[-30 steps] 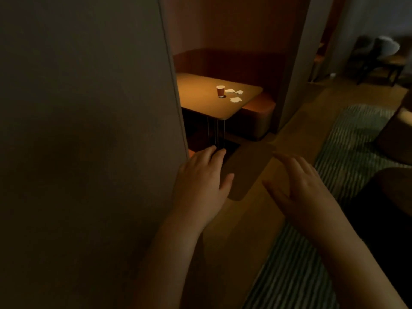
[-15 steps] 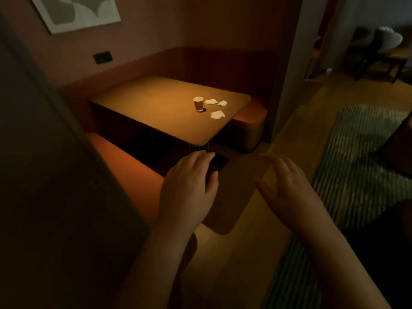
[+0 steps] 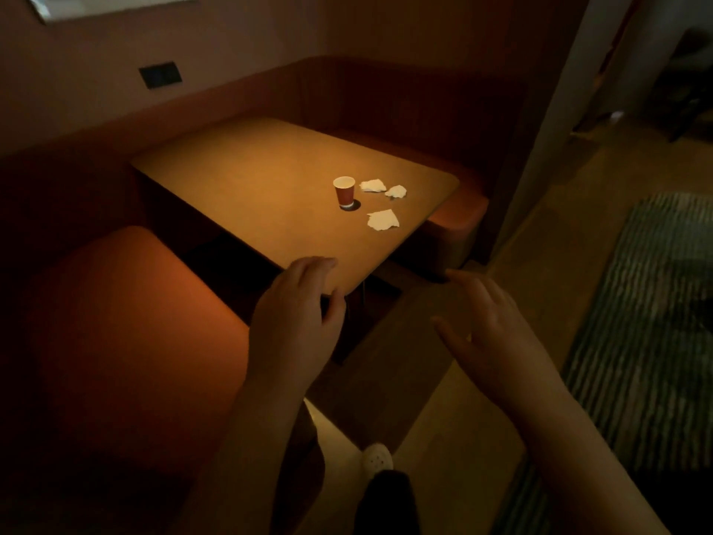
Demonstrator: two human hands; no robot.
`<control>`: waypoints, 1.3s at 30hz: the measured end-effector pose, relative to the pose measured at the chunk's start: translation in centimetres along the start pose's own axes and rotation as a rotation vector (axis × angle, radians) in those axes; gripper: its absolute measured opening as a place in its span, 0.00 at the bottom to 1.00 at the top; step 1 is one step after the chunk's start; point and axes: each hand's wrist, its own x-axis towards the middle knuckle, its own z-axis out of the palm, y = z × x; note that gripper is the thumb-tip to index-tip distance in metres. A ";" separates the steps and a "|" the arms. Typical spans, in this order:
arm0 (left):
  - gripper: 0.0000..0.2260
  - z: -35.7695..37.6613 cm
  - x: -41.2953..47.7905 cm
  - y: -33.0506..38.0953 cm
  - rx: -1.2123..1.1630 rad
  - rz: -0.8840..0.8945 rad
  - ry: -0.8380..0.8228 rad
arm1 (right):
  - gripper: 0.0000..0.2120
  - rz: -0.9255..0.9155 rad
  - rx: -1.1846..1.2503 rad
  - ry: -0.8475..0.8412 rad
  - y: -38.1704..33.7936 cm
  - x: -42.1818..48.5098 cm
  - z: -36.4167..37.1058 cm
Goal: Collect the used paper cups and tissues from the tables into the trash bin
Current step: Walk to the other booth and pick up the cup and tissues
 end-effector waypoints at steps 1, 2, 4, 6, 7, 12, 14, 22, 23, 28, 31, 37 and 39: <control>0.17 1.4 2.0 -0.6 -0.018 -0.010 0.006 | 0.29 -0.014 -0.014 0.000 0.7 2.2 0.5; 0.17 2.9 4.2 -1.2 -0.032 -0.016 0.012 | 0.29 -0.032 -0.034 -0.005 1.4 4.6 1.1; 0.16 5.7 9.0 -2.4 -0.036 -0.024 0.016 | 0.29 -0.040 -0.076 -0.036 2.5 9.9 1.9; 0.16 8.1 13.7 -3.6 -0.016 -0.034 0.014 | 0.29 -0.033 -0.089 -0.078 3.0 15.1 2.4; 0.16 9.1 15.8 -4.1 -0.003 -0.036 0.007 | 0.29 -0.036 -0.082 -0.088 3.3 17.6 2.5; 0.15 13.7 24.8 -5.6 0.027 -0.027 -0.031 | 0.29 -0.019 -0.050 -0.068 4.6 27.5 3.1; 0.15 15.5 27.8 -6.3 0.030 -0.023 -0.050 | 0.28 0.001 -0.016 -0.104 5.6 30.9 3.9; 0.14 24.0 37.3 -10.4 0.027 -0.008 -0.020 | 0.28 -0.017 0.005 -0.341 10.3 46.3 10.0; 0.14 25.2 38.4 -11.1 0.042 -0.040 -0.042 | 0.27 -0.017 0.007 -0.364 11.1 48.4 11.1; 0.14 32.0 42.8 -14.3 -0.004 -0.287 -0.181 | 0.24 0.032 -0.001 -0.490 15.0 57.5 17.5; 0.14 35.6 44.4 -16.0 -0.094 -0.450 -0.231 | 0.22 -0.013 -0.058 -0.592 17.4 60.7 21.2; 0.15 38.8 48.1 -19.7 -0.026 -0.438 -0.274 | 0.22 -0.025 -0.090 -0.709 20.9 62.6 25.8; 0.16 39.9 49.0 -20.7 -0.005 -0.425 -0.313 | 0.22 -0.047 -0.144 -0.738 21.5 62.5 27.0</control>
